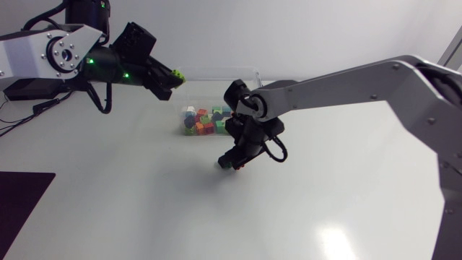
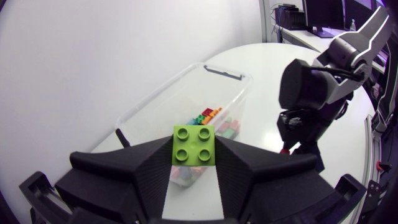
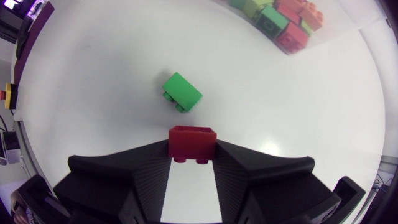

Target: Place the duplo bricks in the container

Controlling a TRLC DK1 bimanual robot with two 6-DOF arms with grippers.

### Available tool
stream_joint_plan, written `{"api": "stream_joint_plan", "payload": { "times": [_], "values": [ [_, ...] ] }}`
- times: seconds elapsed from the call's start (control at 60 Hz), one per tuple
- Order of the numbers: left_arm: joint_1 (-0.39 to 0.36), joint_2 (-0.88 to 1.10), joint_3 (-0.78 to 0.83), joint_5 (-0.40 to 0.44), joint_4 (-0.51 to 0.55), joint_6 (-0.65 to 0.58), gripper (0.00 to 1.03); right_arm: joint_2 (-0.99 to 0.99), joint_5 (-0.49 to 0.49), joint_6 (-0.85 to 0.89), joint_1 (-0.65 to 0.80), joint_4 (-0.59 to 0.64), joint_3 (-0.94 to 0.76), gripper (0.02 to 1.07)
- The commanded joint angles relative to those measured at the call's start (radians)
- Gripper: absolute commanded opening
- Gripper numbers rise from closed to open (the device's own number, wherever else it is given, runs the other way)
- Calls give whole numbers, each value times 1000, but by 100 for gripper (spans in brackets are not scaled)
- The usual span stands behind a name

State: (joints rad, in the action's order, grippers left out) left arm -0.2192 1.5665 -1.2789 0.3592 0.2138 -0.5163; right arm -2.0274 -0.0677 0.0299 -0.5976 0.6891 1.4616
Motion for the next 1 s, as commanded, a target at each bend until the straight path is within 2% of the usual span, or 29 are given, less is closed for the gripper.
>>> {"api": "stream_joint_plan", "payload": {
  "times": [0.0,0.217,0.417,0.45,0.467,0.5,0.517,0.55,0.583,0.7,0.867,0.983],
  "values": [
    [-11,75,-62,6,-33,50,35,90,11,7,24,21,-30,36],
    [-48,262,-232,-5,-57,111,35,200,9,34,84,46,-29,36],
    [-82,428,-395,-83,-65,144,40,249,3,59,111,49,0,36],
    [-83,445,-412,-91,-65,147,44,256,2,64,114,49,8,36],
    [-85,460,-428,-109,-68,148,57,262,2,67,116,49,17,36],
    [-86,466,-436,-120,-71,148,68,265,0,70,122,50,28,36],
    [-88,474,-442,-132,-73,150,82,268,0,71,124,52,34,36],
    [-89,477,-445,-141,-73,150,95,269,-1,76,131,55,49,36],
    [-91,477,-445,-143,-73,150,98,271,-6,82,140,55,66,36],
    [-95,400,-359,-144,-83,141,98,257,-23,94,168,49,131,36],
    [-95,219,-149,-144,-126,101,98,220,-47,96,180,6,197,36],
    [-105,81,13,-108,-116,42,98,171,-64,93,188,-22,263,36]
  ]
}}
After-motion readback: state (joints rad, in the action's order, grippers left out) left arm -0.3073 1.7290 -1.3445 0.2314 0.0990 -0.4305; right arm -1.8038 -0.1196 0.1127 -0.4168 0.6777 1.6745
